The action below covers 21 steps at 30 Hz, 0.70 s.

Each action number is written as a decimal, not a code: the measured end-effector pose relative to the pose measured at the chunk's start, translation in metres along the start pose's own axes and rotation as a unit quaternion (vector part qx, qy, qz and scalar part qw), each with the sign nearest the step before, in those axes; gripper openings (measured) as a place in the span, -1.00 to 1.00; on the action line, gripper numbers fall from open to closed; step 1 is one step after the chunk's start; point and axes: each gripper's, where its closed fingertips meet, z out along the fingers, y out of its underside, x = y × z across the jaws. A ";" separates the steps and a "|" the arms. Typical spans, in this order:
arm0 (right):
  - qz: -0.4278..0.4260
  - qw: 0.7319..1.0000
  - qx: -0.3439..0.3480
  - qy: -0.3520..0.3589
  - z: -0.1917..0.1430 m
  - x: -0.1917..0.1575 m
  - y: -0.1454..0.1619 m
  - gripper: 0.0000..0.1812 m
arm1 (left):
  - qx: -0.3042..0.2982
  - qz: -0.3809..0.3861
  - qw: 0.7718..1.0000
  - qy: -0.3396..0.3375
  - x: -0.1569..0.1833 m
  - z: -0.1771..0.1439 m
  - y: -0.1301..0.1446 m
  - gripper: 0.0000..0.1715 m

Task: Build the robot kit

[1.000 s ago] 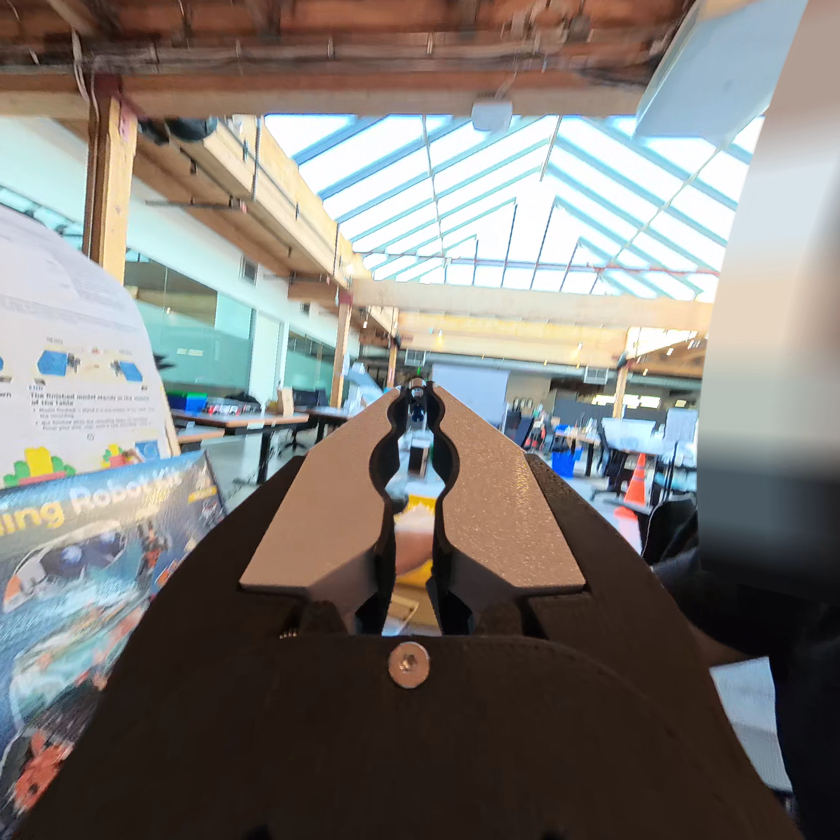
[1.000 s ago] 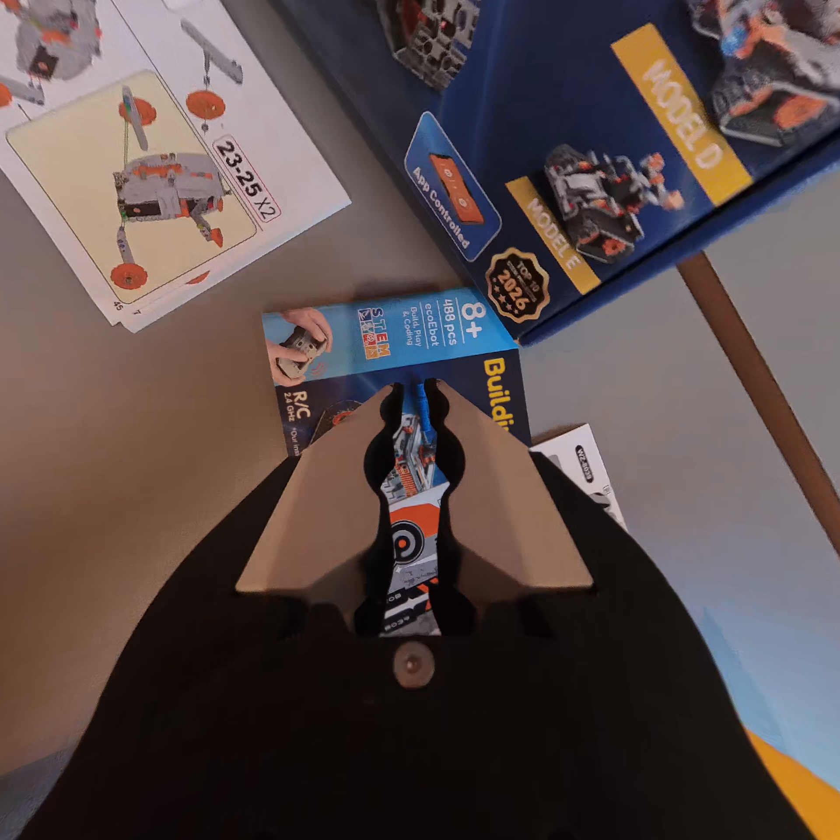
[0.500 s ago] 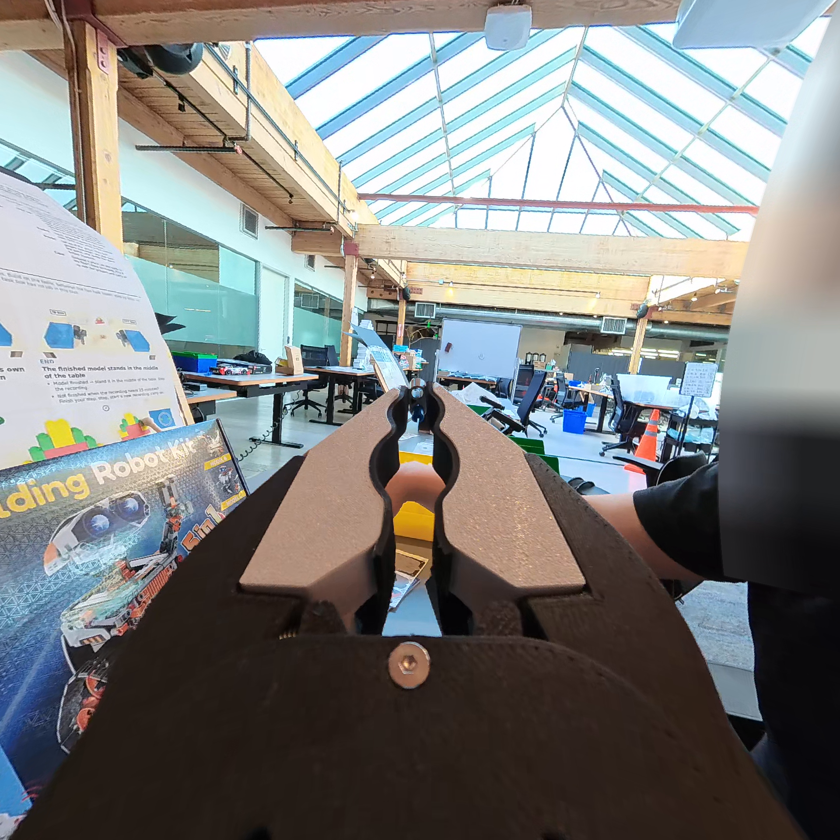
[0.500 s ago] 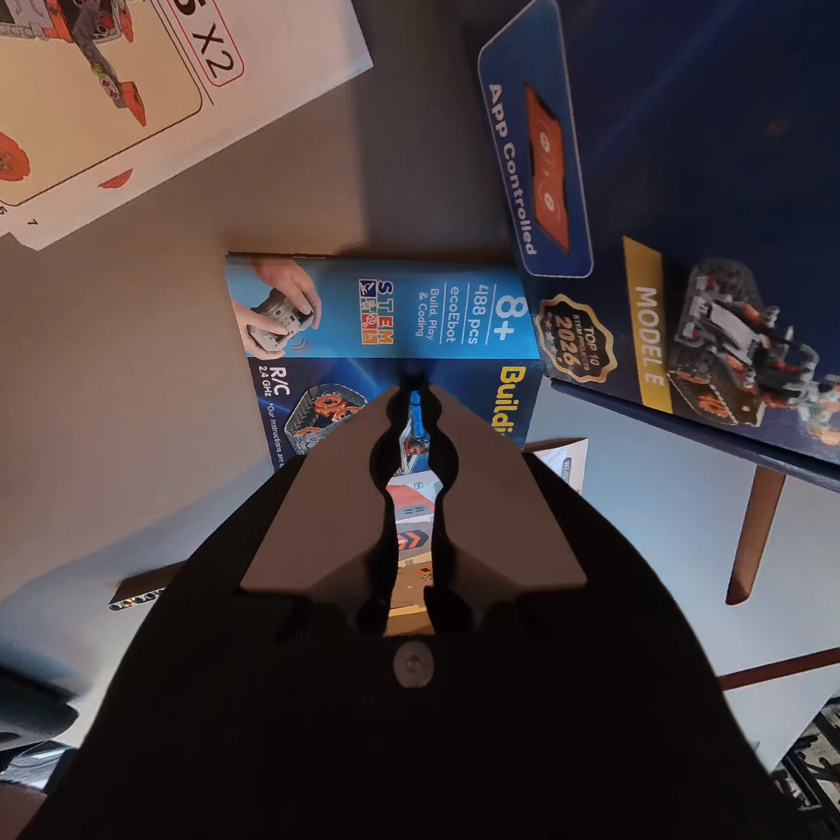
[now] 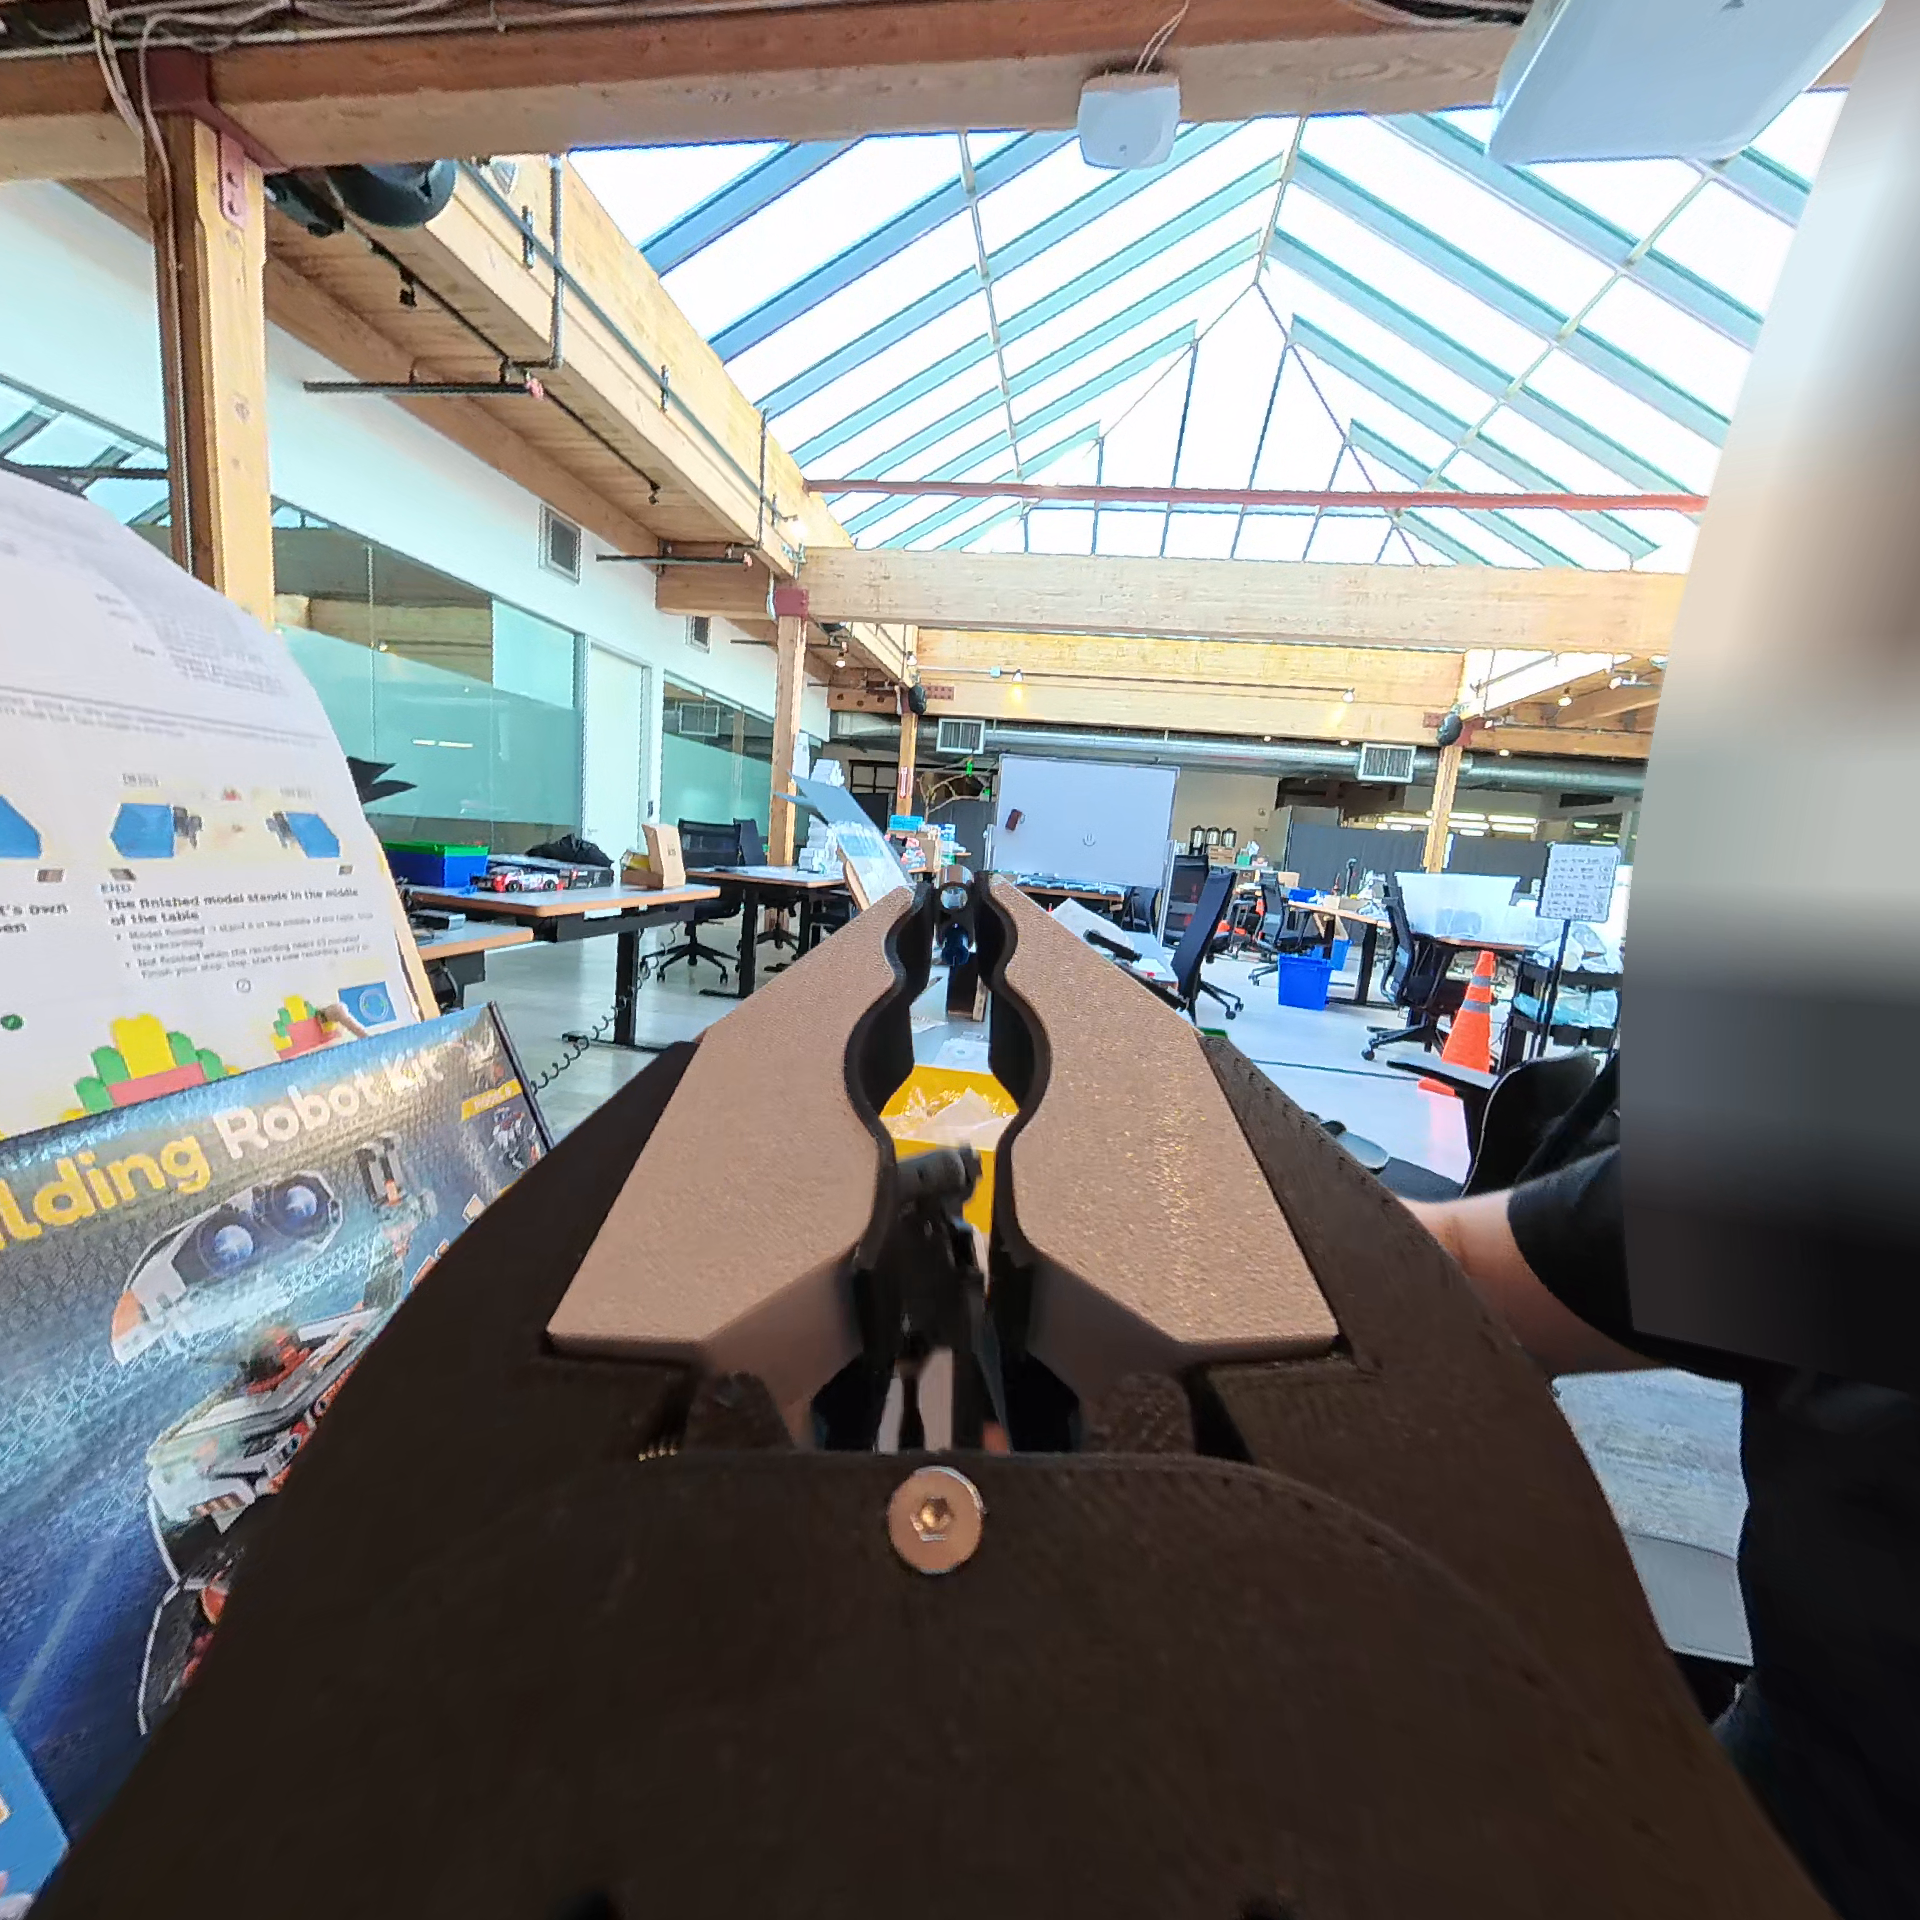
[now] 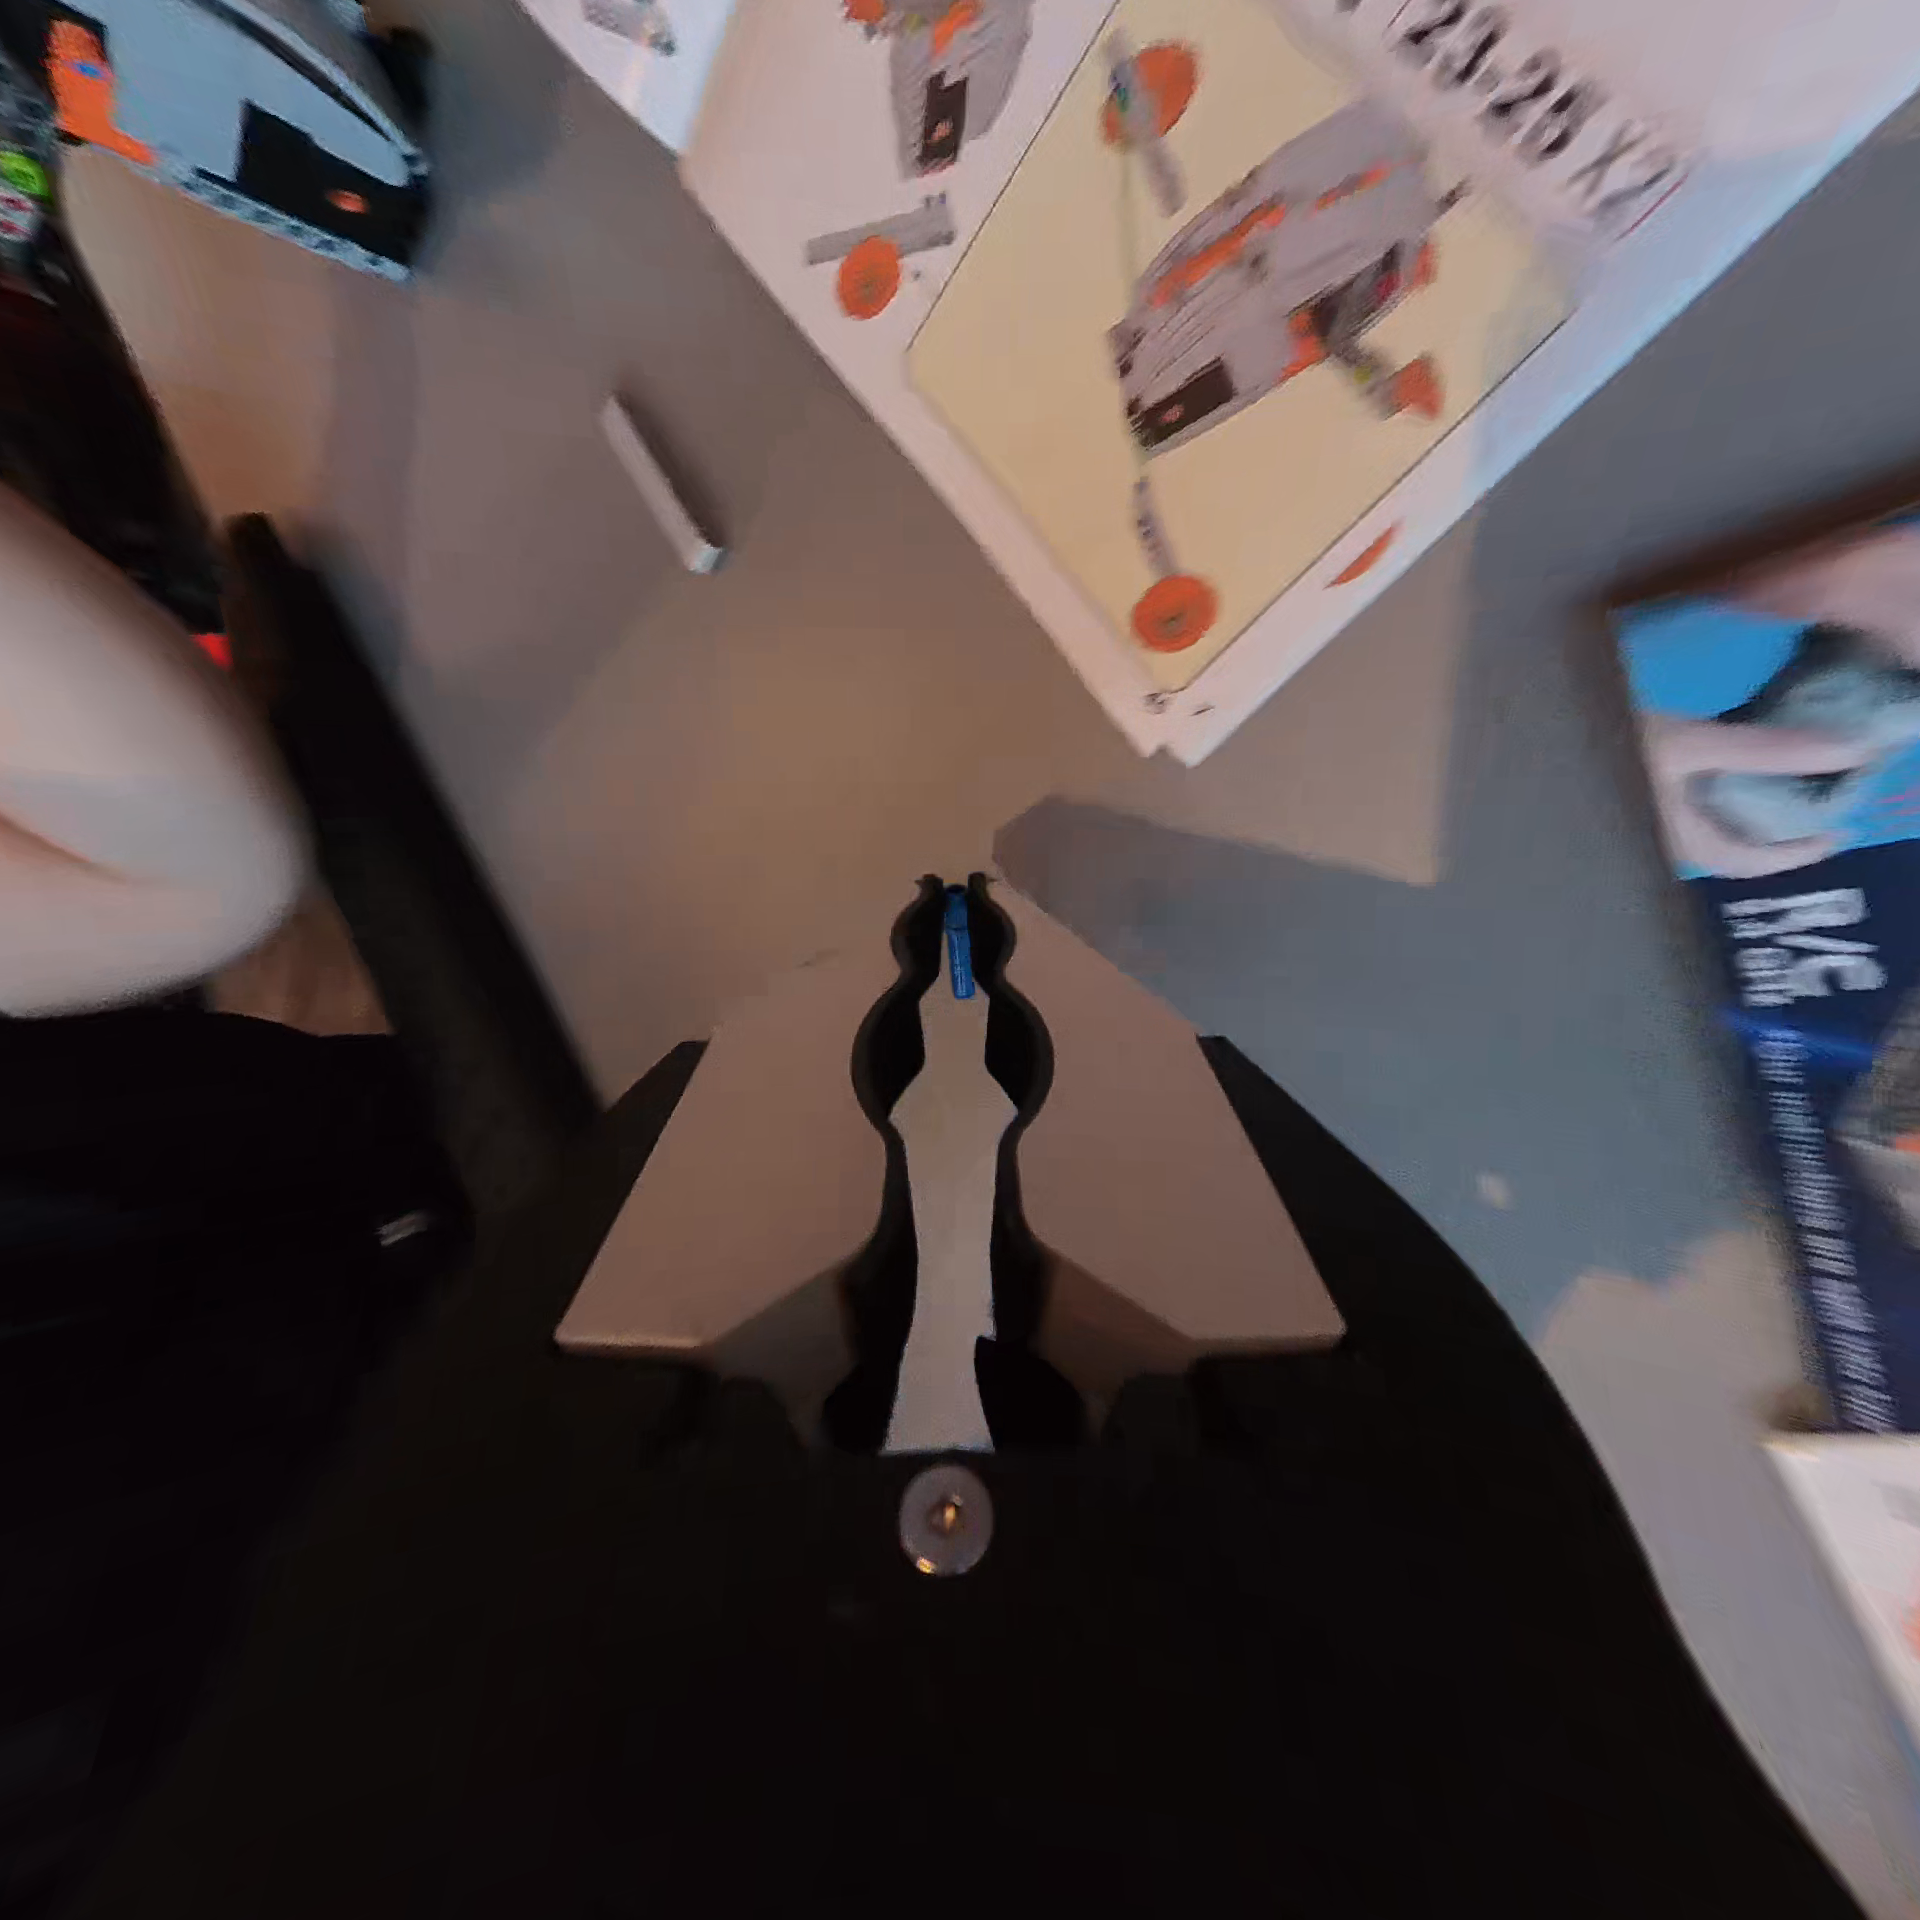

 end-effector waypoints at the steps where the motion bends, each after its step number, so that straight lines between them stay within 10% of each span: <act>1: 0.014 1.000 0.010 -0.015 0.005 -0.003 0.002 -0.96 | 0.003 0.000 1.000 0.001 0.001 -0.001 -0.001 -0.94; 8: 0.019 0.997 0.069 -0.022 0.004 0.001 0.010 -0.75 | 0.012 0.001 1.000 0.008 0.008 -0.003 -0.008 -0.94; 12: -0.150 0.987 0.060 0.021 -0.002 -0.004 0.020 -0.78 | 0.015 0.004 1.000 0.009 0.009 -0.005 -0.011 -0.94; 16: -0.368 0.919 0.027 0.139 0.001 0.009 0.029 -0.99 | 0.020 0.008 1.000 0.008 0.010 -0.007 -0.015 -0.94; 21: -0.372 0.916 0.018 0.151 0.003 0.015 0.029 -0.99 | 0.025 0.012 1.000 0.007 0.011 -0.010 -0.018 -0.94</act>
